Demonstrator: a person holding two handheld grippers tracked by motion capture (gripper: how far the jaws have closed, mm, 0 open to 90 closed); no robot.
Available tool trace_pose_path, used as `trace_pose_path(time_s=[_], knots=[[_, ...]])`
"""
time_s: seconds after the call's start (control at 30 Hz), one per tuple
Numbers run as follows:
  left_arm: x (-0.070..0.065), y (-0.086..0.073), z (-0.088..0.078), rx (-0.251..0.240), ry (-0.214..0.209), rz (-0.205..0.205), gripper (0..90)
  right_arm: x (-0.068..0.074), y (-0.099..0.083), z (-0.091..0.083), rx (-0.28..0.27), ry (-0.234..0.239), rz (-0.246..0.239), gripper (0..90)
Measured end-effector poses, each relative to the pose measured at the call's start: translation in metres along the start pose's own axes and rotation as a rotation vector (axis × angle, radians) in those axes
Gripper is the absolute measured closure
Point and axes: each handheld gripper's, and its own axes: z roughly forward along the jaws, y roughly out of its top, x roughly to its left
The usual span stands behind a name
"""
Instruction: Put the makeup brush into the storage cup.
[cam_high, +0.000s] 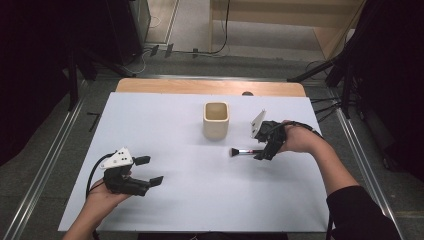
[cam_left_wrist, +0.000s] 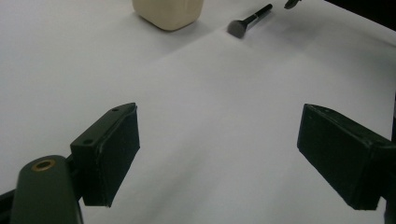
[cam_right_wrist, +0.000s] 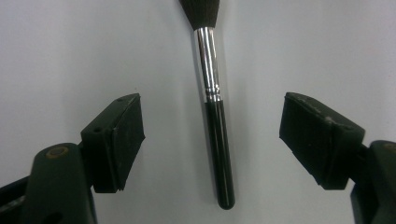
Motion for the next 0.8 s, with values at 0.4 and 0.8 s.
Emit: trace_pose_path(time_s=[0.4,0.8], knots=[[0.002,-0.001,-0.002,-0.008,0.007,-0.006,14.1,0.000,-0.001,0.025,0.043,-0.015,-0.039,27.3],[0.001,0.000,-0.001,-0.003,-0.003,-0.003,14.0,-0.008,-0.001,0.032,0.063,0.031,0.011,44.2]])
